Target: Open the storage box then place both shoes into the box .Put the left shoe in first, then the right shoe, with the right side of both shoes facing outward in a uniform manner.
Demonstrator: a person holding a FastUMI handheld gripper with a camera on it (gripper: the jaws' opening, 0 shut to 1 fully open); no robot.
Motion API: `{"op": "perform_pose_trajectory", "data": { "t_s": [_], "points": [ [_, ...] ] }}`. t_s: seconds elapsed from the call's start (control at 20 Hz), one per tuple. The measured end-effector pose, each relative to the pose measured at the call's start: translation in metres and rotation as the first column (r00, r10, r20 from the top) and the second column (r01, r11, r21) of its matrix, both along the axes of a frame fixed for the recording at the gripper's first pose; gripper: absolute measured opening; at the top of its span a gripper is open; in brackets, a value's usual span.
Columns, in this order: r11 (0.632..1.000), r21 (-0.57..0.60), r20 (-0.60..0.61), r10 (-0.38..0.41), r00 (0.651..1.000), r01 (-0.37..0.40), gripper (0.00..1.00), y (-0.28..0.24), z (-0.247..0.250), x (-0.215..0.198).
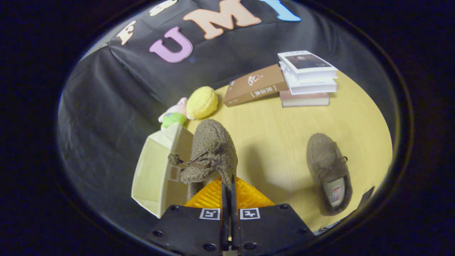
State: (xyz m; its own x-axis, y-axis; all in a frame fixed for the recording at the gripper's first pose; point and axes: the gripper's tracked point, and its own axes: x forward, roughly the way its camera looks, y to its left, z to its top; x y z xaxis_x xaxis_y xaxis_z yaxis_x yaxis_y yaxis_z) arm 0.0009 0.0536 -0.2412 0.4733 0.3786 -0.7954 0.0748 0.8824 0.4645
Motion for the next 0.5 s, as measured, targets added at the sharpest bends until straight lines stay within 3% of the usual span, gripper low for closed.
{"op": "perform_pose_trajectory", "data": {
  "t_s": [0.25,0.5],
  "points": [
    [0.998,0.053,0.054,-0.028,0.998,0.025,0.06,0.046,0.046,0.020],
    [0.995,0.102,0.064,-0.009,0.998,0.002,0.06,0.123,0.059,0.026]
  ]
}}
